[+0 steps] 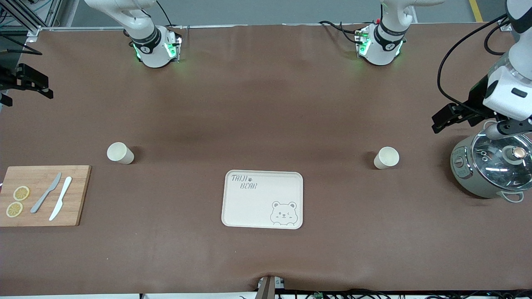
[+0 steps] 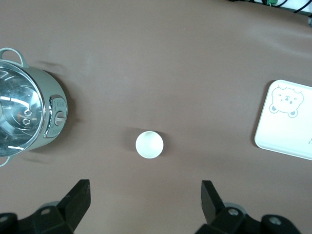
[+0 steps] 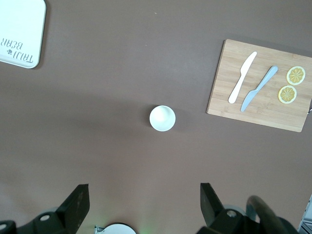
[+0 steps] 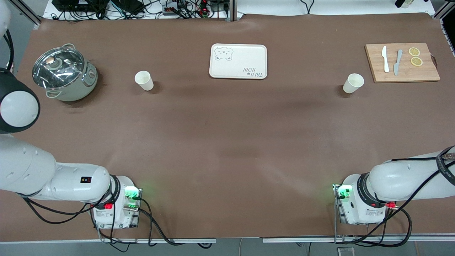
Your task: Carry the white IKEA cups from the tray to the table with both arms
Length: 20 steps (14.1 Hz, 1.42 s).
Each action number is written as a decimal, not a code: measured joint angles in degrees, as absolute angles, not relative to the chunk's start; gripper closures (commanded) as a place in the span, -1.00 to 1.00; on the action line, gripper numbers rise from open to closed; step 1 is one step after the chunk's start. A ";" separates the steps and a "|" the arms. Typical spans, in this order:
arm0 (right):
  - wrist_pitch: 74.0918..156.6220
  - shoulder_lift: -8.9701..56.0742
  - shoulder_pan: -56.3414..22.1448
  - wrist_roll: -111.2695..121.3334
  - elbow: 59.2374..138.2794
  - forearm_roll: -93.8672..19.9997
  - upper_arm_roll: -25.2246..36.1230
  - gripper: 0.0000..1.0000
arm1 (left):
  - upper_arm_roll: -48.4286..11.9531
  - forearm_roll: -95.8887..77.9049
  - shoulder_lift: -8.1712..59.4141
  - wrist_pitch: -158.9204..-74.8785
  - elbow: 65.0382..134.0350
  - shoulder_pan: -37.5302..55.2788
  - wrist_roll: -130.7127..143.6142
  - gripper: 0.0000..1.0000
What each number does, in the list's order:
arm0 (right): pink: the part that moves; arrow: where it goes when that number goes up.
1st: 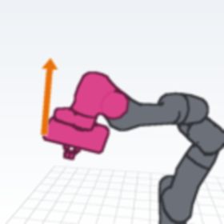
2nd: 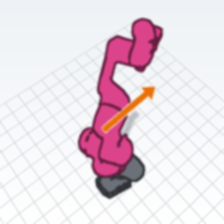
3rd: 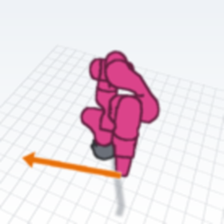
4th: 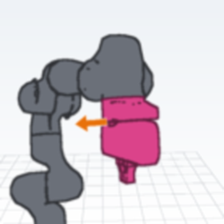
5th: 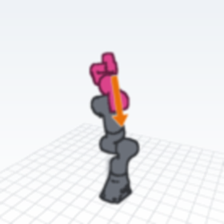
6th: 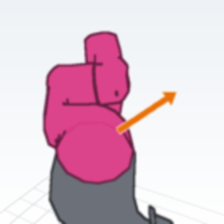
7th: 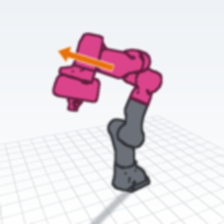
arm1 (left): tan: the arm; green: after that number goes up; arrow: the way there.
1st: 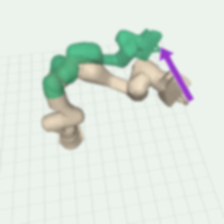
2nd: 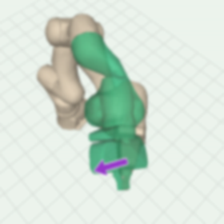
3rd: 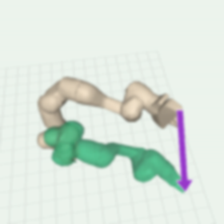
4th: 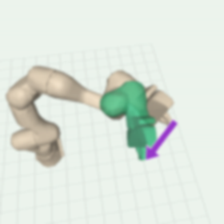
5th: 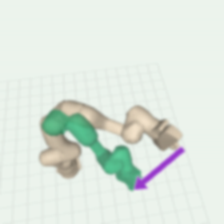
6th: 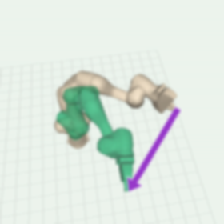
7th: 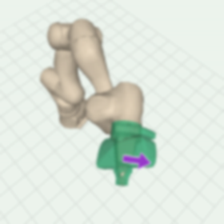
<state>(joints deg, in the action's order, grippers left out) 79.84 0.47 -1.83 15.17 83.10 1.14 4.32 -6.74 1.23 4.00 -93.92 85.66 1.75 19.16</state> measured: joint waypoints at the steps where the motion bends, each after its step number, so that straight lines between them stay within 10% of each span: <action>1: 79.71 0.47 -1.82 15.17 83.14 1.14 4.34 -1.00 | -6.74 1.23 4.00 -93.84 85.48 1.75 19.16 -1.00; 20: 79.58 0.47 -1.71 15.17 83.28 1.14 4.41 -1.00 | -3.24 1.23 -6.31 -84.03 89.20 4.43 10.55 -1.00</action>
